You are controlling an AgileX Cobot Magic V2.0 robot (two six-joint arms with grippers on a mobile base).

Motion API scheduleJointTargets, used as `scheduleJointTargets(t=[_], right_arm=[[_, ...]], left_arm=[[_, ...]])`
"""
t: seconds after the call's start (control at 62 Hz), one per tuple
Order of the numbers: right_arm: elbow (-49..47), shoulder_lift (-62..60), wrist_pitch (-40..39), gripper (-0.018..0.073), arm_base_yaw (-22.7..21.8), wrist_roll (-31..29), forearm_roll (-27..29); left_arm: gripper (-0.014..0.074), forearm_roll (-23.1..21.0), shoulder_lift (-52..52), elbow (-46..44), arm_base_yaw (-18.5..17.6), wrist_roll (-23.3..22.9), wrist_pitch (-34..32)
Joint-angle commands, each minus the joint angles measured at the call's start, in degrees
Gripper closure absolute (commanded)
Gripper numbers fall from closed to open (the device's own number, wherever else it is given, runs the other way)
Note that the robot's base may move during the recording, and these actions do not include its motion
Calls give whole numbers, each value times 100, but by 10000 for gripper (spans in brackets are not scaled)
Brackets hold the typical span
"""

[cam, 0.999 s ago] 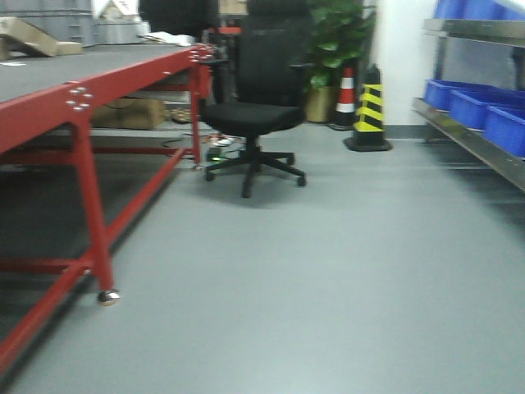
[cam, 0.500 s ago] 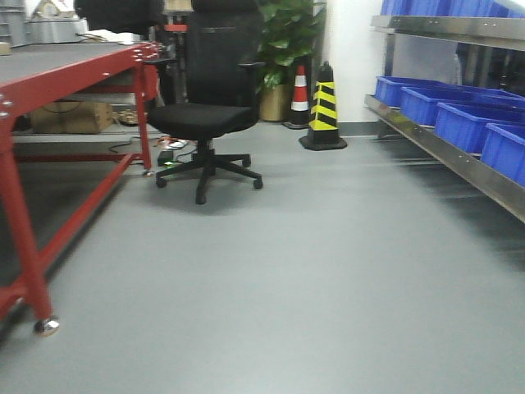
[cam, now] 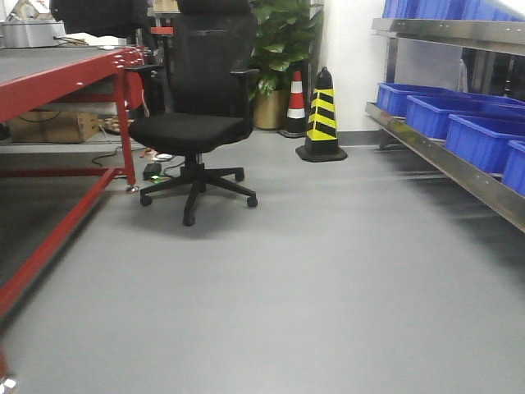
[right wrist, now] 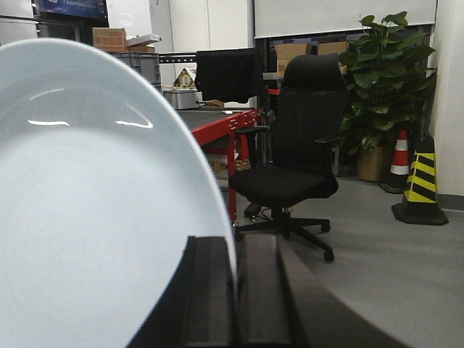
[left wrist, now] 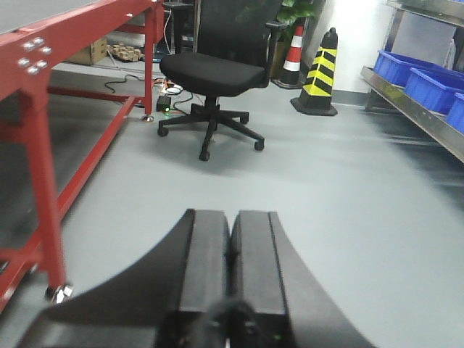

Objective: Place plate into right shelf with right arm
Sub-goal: 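Drive the base to the steel shelf holding the plate in the right gripper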

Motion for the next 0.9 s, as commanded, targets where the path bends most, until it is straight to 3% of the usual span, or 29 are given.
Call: scheduleJointTargets(t=[0.0,0.886], right_arm=[[-174,61,-567,504,-3,-39,34],[-174,62,-570,504,3,-39,34]], left_arm=[[643,-13,-24,57,-38,-34,-494],[643,-13,-24,57,-38,-34,-494]])
